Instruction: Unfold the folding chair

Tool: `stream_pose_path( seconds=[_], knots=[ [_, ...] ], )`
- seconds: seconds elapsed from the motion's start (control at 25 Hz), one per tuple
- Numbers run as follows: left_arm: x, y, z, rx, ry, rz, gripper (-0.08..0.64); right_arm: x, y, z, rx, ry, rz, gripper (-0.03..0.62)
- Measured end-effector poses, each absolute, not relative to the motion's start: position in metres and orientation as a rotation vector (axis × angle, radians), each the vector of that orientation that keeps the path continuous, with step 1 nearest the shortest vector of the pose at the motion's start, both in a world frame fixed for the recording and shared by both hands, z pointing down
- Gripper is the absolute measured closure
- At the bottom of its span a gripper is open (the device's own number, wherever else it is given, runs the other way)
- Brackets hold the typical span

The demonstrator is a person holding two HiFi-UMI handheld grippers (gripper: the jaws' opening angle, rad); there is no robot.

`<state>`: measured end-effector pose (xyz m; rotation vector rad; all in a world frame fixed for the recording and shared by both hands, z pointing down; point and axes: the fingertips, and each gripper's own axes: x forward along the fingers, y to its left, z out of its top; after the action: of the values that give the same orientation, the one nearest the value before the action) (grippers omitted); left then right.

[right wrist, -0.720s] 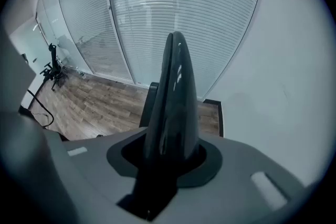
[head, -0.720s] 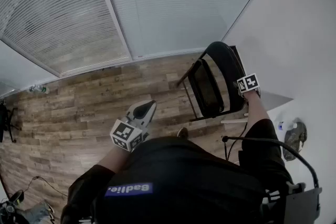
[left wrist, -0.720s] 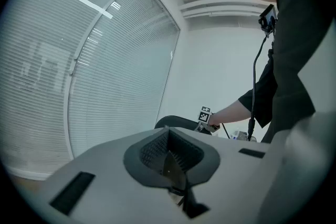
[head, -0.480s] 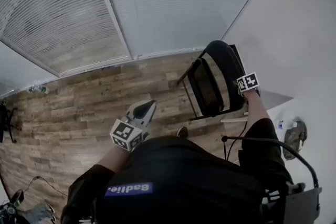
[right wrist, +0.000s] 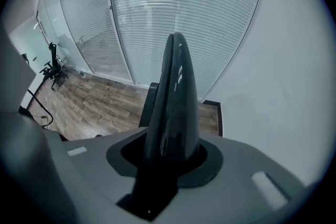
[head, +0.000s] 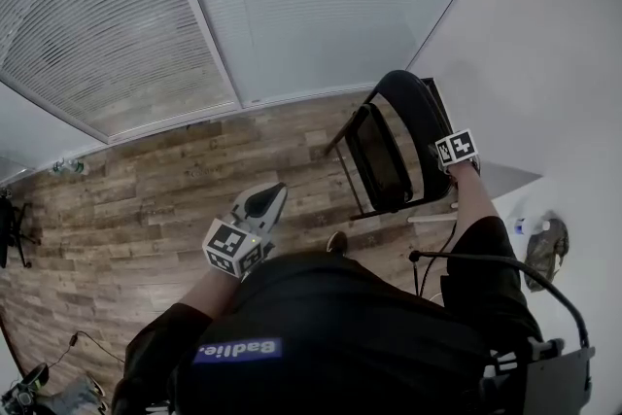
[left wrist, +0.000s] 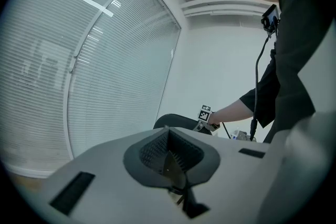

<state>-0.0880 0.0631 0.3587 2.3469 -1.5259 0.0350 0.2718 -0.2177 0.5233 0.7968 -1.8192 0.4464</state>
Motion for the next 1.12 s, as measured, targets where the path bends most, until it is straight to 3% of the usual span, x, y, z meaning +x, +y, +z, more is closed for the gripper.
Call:
stream_pose_path(
  seconds=[1.12],
  knots=[
    [0.007,0.000,0.380,2.428,-1.155,0.129,0.528,0.265,-0.214,0.521,0.783,-1.836,0.396,0.462]
  ],
)
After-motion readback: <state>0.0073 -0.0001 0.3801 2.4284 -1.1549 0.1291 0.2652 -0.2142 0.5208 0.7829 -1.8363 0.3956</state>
